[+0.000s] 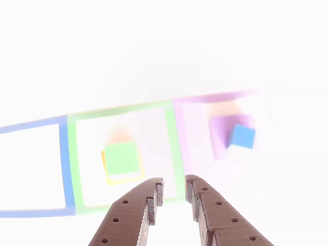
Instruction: Tower of hanoi
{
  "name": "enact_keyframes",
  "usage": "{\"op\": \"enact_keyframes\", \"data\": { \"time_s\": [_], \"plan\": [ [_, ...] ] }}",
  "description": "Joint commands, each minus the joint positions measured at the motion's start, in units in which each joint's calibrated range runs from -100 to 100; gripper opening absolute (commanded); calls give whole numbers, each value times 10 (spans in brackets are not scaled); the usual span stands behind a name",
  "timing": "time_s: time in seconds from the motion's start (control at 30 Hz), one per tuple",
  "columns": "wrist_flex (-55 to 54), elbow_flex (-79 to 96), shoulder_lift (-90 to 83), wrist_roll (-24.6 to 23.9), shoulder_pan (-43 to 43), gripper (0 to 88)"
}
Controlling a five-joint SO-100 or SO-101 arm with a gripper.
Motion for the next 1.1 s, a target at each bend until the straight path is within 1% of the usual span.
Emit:
{"op": "enact_keyframes", "data": {
  "time_s": [0.0,0.1,0.2,0.4,0.57,0.67,0.83,0.97,1.07],
  "plan": [
    [199,-224,15,0,13,1],
    [279,-323,34,0,23,1],
    [312,-364,40,0,38,1],
    [332,-380,38,0,88,2],
    [320,-339,31,0,121,9],
    [278,-279,16,0,132,28],
    [182,-158,-14,0,155,128],
    [38,-17,-47,0,164,178],
    [-92,103,-67,0,174,208]
  ]
}}
